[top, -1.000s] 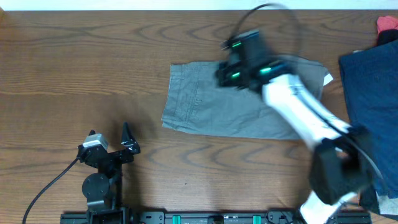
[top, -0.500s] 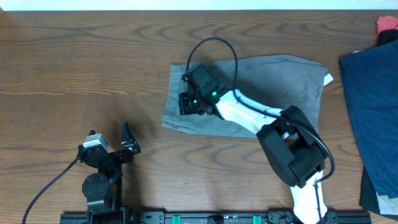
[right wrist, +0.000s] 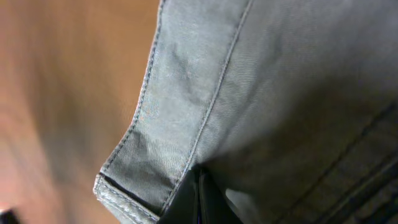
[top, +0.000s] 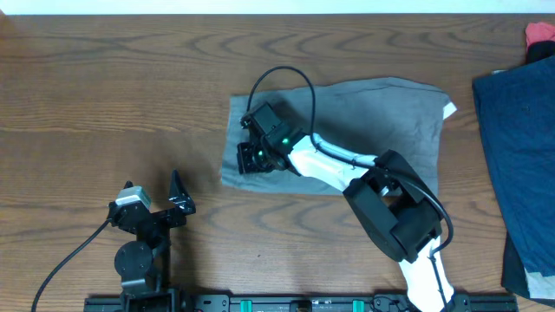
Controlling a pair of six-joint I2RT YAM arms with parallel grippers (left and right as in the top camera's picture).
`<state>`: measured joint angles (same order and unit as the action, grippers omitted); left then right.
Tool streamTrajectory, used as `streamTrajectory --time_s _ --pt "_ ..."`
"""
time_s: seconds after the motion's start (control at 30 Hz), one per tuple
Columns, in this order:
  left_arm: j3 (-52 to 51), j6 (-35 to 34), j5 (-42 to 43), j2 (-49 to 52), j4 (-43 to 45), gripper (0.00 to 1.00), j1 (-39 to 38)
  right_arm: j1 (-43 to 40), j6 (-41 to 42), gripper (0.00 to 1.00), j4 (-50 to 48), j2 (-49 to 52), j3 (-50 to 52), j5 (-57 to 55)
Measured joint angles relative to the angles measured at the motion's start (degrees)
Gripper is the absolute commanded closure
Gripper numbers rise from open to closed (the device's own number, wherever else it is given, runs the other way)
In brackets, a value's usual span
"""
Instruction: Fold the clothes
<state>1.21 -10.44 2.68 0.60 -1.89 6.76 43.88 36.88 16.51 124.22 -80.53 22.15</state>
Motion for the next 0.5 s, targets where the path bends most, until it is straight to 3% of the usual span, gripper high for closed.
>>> streamTrajectory --time_s 0.43,0.5 --pt "0.0 0.0 0.0 0.0 0.0 0.02 0.0 2.47 0.63 0.99 9.22 -0.52 -0.42 7.63" --pt "0.0 0.02 0.0 -0.02 0.0 0.02 0.0 2.32 0.57 0.94 9.62 -1.36 -0.37 6.49"
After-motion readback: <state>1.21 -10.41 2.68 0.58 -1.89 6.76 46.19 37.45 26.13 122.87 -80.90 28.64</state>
